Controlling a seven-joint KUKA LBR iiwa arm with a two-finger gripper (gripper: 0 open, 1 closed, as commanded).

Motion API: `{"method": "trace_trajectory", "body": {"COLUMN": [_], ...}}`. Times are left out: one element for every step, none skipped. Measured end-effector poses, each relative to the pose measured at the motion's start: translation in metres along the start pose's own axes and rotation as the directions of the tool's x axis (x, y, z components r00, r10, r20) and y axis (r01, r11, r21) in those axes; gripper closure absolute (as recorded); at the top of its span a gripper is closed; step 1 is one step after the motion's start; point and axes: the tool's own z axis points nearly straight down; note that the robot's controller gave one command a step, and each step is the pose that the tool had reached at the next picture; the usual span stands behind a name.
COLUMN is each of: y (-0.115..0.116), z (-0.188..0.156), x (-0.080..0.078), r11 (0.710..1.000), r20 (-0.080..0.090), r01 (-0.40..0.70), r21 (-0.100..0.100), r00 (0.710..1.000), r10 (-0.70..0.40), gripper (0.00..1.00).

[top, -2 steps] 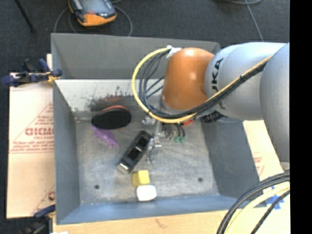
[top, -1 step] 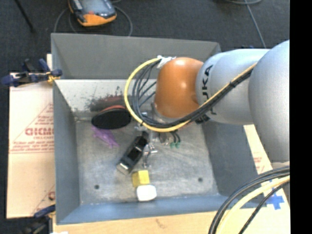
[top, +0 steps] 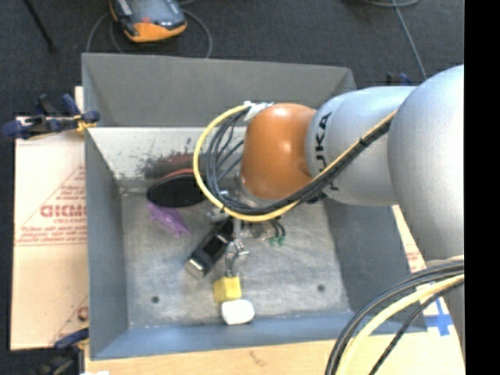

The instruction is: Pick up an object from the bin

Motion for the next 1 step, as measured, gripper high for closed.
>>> {"method": "trace_trajectory", "body": {"y": [0.0044], "z": [-0.0388], "x": [-0.0079], "r11": [0.993], "r20": [0.001], "r01": [0.119], "r21": [0.003], "r00": [0.993], "r10": [-0.119], "gripper": [0.0]}}
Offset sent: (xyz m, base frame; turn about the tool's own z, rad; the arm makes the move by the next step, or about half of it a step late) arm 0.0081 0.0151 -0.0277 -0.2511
